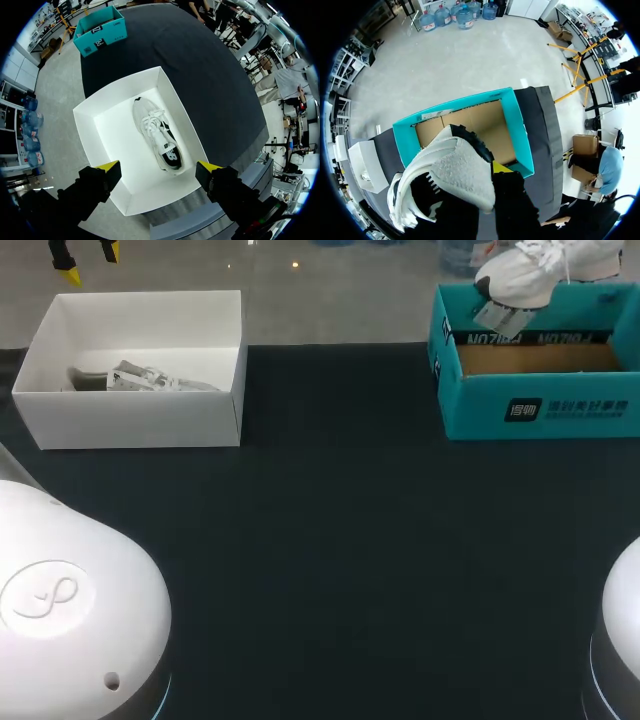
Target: Take the shoe out of the shoebox, open the shoe tongue, remove and reinsert the insole, then place the shoe into the shoebox
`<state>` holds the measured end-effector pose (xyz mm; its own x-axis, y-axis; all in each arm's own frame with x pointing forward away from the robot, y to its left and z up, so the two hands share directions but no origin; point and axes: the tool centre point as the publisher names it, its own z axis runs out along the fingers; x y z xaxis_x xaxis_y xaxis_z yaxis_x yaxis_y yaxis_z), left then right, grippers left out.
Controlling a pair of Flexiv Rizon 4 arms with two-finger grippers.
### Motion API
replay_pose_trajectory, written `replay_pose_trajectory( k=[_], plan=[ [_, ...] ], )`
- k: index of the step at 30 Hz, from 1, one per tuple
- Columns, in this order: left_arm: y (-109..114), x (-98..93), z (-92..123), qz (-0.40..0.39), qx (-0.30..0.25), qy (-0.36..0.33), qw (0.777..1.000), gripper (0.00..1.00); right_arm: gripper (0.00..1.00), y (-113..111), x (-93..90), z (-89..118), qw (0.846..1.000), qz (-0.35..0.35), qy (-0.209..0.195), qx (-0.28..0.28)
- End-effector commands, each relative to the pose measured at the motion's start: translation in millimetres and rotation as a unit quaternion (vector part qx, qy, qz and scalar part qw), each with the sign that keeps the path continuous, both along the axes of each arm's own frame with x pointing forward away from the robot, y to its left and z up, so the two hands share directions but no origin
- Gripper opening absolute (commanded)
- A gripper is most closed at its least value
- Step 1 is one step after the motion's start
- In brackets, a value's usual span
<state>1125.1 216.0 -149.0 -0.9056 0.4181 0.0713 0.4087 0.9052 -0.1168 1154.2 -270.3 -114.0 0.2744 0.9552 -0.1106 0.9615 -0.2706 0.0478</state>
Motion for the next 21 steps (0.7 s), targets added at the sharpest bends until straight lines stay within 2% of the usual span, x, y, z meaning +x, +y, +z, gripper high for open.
replay_pose_trajectory(
  k=[1,14,21],
  plan=[
    [0,0.4,0,0.0,0.0,0.001,1.0,1.0,0.0,2,-10.8,0,0.999,0.004,-0.044,-0.011],
    [0,0.4,0,0.0,0.0,0.001,1.0,1.0,0.0,3,-14.7,-2,0.999,0.001,-0.037,-0.008],
    [0,0.4,0,0.0,0.0,0.001,1.0,1.0,0.0,41,-34.7,1,0.999,0.007,-0.038,-0.031]
  ],
)
